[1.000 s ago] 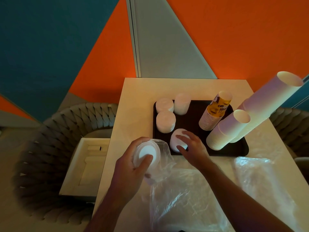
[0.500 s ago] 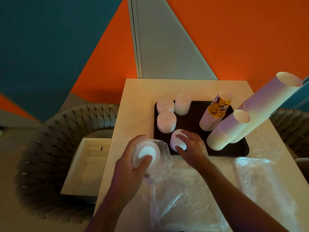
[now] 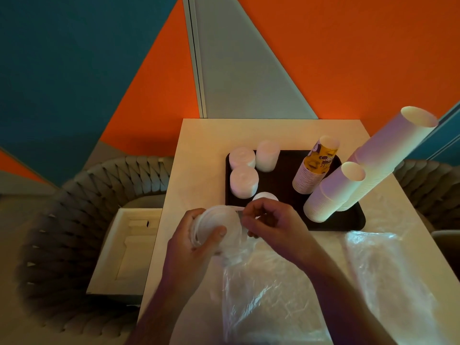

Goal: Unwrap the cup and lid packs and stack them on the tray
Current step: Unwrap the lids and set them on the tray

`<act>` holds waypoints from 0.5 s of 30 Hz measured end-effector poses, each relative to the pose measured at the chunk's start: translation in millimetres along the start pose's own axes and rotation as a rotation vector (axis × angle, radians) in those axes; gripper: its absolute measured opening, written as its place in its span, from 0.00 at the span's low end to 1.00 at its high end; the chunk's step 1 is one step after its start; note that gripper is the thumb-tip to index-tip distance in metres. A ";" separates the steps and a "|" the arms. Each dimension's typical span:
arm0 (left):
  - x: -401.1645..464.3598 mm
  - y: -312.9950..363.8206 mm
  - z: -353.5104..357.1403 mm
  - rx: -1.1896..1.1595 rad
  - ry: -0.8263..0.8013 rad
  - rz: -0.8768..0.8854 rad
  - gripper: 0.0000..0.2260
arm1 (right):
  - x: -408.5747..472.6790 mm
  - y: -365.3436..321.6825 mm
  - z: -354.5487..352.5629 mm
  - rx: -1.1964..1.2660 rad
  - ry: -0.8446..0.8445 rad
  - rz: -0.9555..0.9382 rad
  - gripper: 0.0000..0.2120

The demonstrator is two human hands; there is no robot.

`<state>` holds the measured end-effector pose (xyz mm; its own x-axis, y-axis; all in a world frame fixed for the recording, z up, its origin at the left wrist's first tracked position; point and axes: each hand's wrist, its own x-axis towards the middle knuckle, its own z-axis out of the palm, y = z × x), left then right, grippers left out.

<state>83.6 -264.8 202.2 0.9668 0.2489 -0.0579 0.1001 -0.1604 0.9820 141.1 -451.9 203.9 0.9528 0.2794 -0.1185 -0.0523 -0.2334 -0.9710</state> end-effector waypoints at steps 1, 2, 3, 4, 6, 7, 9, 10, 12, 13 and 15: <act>0.0 1.0 0.1 -0.019 0.001 -0.003 0.19 | -1.0 0.6 0.7 -0.031 -0.012 0.021 0.05; -0.1 1.9 0.6 -0.038 0.000 -0.009 0.19 | -1.3 1.0 1.8 -0.040 -0.027 0.039 0.08; 0.0 1.9 1.5 -0.048 -0.006 -0.016 0.19 | -2.0 0.4 3.1 -0.031 -0.040 0.055 0.09; 0.1 2.4 2.2 -0.056 -0.016 -0.016 0.19 | -2.0 -0.3 4.8 -0.013 -0.052 0.065 0.10; 0.6 2.0 3.7 -0.051 -0.044 -0.004 0.20 | -2.5 -2.2 8.2 0.031 -0.078 0.072 0.10; 1.1 1.0 3.9 -0.047 -0.054 0.004 0.20 | -2.7 -3.3 9.9 0.055 -0.094 0.064 0.09; 2.1 0.7 3.6 -0.040 -0.064 0.016 0.20 | -3.2 -4.3 11.4 0.118 -0.103 0.057 0.06; 2.8 0.2 3.1 -0.038 -0.066 0.022 0.21 | -3.3 -4.8 10.7 0.172 -0.092 0.070 0.05; 4.4 -2.1 1.9 -0.030 -0.065 0.034 0.22 | -3.4 -7.2 7.6 0.318 -0.070 0.115 0.08; 4.8 -2.6 1.4 -0.019 -0.065 0.041 0.22 | -3.4 -8.6 6.1 0.376 -0.068 0.141 0.12; 5.4 -3.2 1.6 -0.008 -0.065 0.045 0.22 | -3.0 -10.8 4.6 0.435 -0.079 0.173 0.17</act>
<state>88.8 -264.4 198.5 0.9835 0.1789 -0.0255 0.0551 -0.1625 0.9852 137.4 -445.9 213.8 0.8944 0.3442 -0.2855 -0.3447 0.1239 -0.9305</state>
